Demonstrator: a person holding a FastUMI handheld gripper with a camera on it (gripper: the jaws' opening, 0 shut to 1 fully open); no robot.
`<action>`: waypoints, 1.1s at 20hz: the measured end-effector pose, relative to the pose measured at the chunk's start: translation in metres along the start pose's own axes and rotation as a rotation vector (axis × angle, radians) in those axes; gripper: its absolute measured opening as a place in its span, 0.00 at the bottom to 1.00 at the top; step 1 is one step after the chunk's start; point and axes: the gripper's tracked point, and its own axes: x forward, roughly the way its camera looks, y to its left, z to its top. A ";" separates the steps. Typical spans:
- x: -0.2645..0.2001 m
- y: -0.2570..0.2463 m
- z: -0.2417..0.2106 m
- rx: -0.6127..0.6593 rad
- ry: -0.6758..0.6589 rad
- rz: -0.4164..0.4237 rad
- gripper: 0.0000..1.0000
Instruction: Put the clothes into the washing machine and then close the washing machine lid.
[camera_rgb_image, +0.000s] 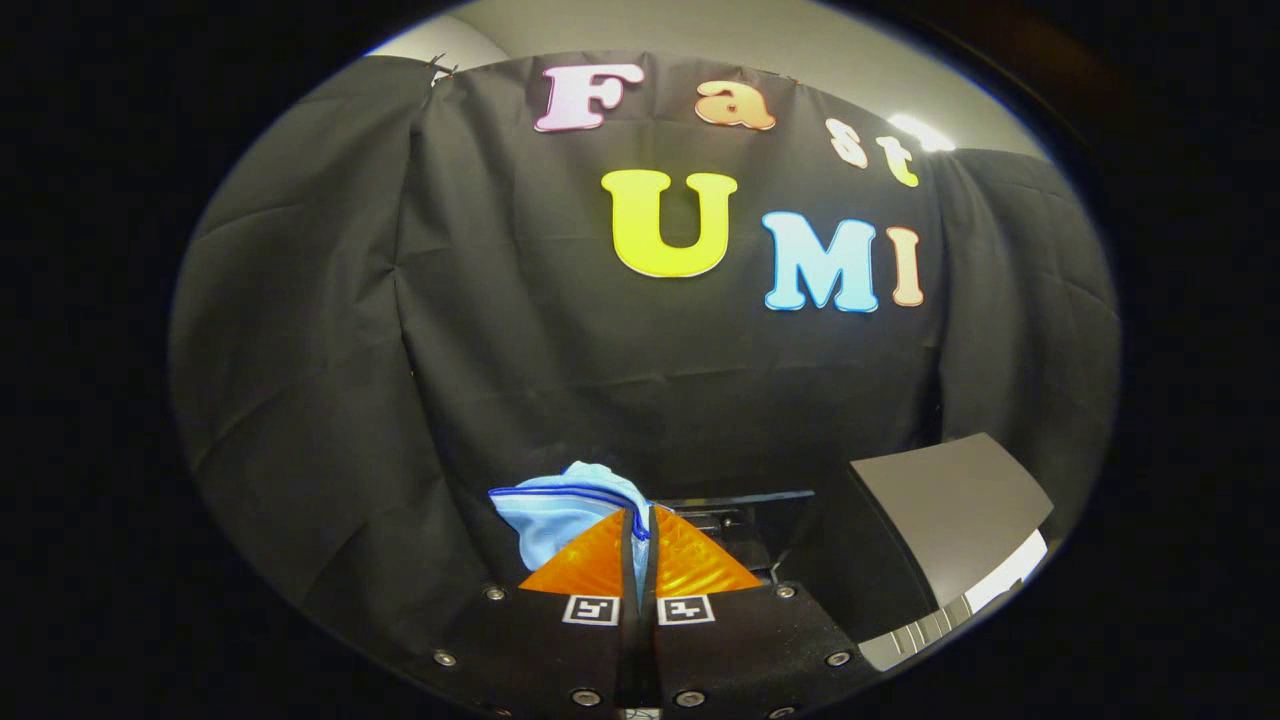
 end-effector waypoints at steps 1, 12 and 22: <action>0.007 0.000 -0.008 0.005 0.006 0.004 0.00; 0.081 -0.035 -0.169 0.050 0.221 -0.010 0.00; 0.111 -0.044 -0.281 0.011 0.434 -0.002 0.00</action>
